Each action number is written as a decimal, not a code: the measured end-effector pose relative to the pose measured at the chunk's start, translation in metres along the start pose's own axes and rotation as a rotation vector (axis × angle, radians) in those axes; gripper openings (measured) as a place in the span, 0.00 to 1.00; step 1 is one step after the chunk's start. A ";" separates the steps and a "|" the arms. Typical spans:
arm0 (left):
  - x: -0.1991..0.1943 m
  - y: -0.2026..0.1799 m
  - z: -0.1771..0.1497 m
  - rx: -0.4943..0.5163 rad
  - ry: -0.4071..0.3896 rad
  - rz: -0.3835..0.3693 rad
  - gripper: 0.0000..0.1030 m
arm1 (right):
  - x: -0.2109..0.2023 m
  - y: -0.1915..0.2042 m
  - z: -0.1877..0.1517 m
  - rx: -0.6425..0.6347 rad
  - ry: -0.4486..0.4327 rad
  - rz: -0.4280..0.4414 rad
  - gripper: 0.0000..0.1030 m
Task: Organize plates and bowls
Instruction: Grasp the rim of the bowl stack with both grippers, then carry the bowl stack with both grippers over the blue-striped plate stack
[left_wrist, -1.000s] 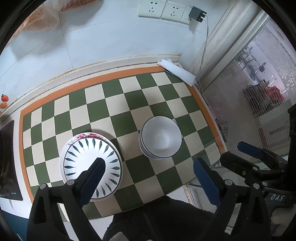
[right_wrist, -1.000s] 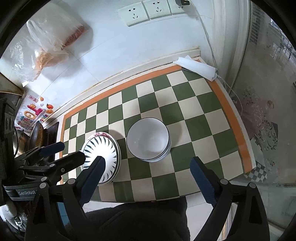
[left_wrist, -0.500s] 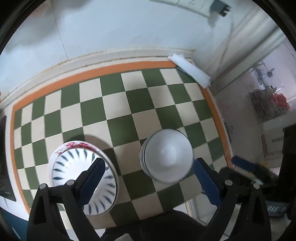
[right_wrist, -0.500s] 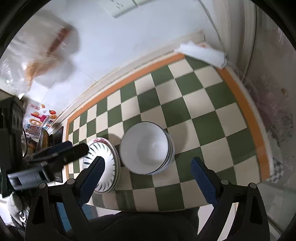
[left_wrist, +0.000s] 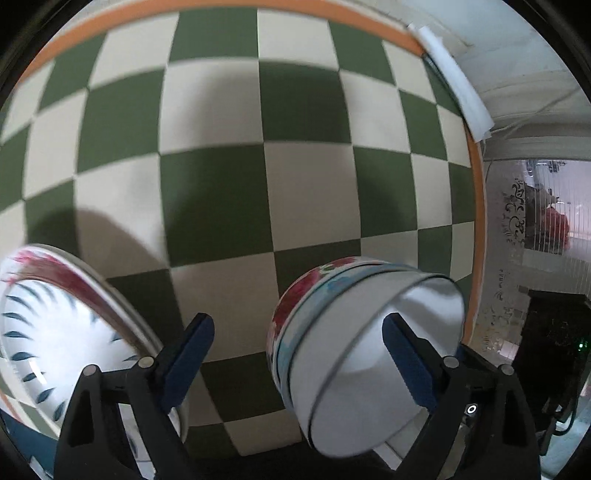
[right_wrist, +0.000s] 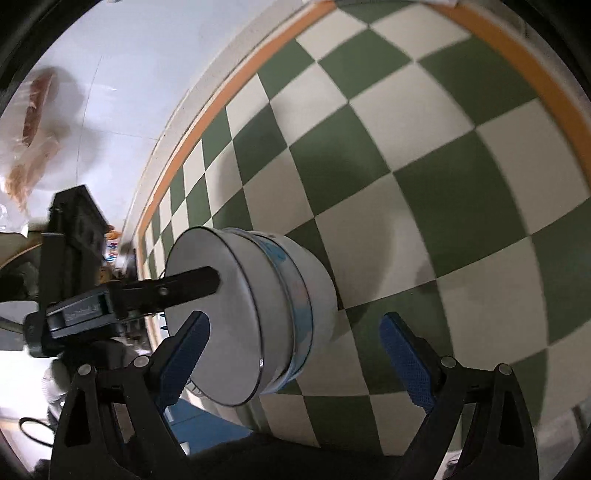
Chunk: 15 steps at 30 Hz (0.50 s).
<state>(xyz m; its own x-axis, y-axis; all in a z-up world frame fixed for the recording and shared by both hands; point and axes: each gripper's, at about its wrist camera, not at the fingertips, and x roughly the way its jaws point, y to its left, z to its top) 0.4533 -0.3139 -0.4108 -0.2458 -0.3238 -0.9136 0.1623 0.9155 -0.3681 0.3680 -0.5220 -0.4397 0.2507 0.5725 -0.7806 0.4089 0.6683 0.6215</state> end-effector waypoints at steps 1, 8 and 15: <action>0.005 0.002 0.000 -0.007 0.014 -0.019 0.85 | 0.005 -0.003 0.001 0.002 0.011 0.014 0.91; 0.020 0.005 -0.004 -0.038 0.020 -0.135 0.63 | 0.043 -0.015 0.002 0.012 0.096 0.083 0.55; 0.015 0.005 -0.012 -0.011 -0.041 -0.136 0.62 | 0.052 -0.015 0.004 -0.011 0.086 0.088 0.51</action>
<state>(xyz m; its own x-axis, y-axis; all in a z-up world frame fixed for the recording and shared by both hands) 0.4389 -0.3112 -0.4239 -0.2259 -0.4543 -0.8618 0.1200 0.8649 -0.4874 0.3778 -0.5046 -0.4898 0.2085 0.6676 -0.7147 0.3790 0.6186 0.6883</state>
